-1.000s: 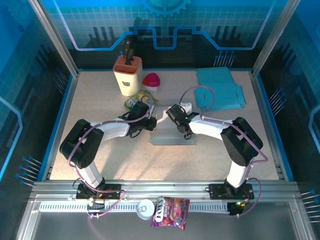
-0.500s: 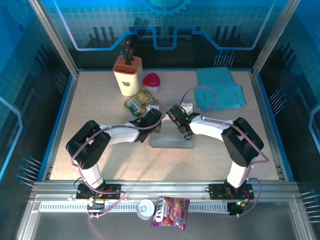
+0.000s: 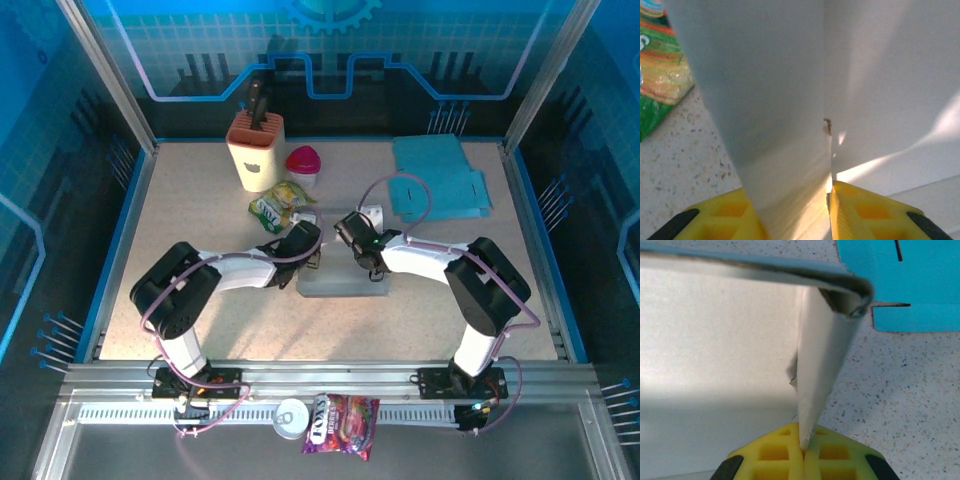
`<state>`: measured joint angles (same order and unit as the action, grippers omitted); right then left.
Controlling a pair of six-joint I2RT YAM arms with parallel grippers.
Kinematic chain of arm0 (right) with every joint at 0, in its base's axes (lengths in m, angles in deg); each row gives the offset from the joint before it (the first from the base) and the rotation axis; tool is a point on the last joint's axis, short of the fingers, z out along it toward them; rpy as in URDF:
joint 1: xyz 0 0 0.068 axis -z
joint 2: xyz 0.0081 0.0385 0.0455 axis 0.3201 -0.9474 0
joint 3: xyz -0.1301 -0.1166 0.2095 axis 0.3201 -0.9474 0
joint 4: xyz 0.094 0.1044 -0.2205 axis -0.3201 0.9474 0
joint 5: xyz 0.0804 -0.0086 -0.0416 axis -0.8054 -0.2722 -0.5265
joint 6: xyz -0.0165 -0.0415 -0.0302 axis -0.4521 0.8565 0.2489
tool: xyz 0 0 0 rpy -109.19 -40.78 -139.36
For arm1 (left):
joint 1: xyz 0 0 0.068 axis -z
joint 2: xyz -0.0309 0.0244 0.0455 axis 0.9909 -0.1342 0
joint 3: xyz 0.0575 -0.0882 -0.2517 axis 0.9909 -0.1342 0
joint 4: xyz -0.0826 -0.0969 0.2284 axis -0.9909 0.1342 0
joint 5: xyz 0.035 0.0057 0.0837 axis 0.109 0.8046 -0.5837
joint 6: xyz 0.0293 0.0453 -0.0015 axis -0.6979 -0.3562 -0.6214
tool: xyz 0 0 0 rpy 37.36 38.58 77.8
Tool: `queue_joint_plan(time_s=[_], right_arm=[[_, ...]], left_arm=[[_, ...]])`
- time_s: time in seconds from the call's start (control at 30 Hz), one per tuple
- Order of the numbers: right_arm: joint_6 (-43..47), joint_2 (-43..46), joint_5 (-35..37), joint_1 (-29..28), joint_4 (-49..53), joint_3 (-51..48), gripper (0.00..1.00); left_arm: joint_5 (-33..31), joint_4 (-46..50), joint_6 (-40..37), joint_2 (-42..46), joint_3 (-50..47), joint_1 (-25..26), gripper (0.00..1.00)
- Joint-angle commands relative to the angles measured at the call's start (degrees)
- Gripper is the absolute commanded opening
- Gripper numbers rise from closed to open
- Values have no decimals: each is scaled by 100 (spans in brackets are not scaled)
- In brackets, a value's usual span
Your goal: Fold the paper box
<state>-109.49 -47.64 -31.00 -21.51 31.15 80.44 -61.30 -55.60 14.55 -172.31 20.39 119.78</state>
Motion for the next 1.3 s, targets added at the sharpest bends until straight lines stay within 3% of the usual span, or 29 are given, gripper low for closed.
queue_joint_plan(time_s=[0.0, 0.13, 0.3, 0.47, 0.53, 0.63, 0.7, 0.77, 0.9, 1.2, 1.27], right_arm=[[225, 47, -494, -113, -202, -110, 0], [242, 44, -548, -86, -228, -126, 0], [266, 3, -635, -81, -286, -140, 0], [321, -43, -726, -80, -334, -146, 0], [309, -52, -710, -81, -317, -125, 0], [124, -74, -603, -99, -171, -83, 0], [-63, -120, -530, -134, -62, -11, 0], [-203, -187, -518, -178, -4, 48, 0], [-398, -209, -628, -243, -12, 59, 0], [-259, -219, -1096, -236, -255, 18, 0], [-249, -214, -1141, -244, -354, -34, 0]], left_arm=[[969, -306, -411, 144, -52, -233, 32], [1054, -363, -632, 160, -40, -343, 22], [1511, -696, -912, 179, -153, -377, 1], [1435, -690, -942, 166, -162, -380, 0], [1131, -552, -805, 160, -117, -362, 0], [190, -227, -416, 140, -30, -191, 0], [-809, 30, -52, 74, 73, 111, 0], [-1798, 608, 593, -96, 348, 377, 0], [-2740, 1332, 1738, -540, 726, 667, 0], [-3664, 2466, 3066, -1168, 1484, 932, 0], [-3630, 2456, 3189, -1231, 1525, 939, 0]])
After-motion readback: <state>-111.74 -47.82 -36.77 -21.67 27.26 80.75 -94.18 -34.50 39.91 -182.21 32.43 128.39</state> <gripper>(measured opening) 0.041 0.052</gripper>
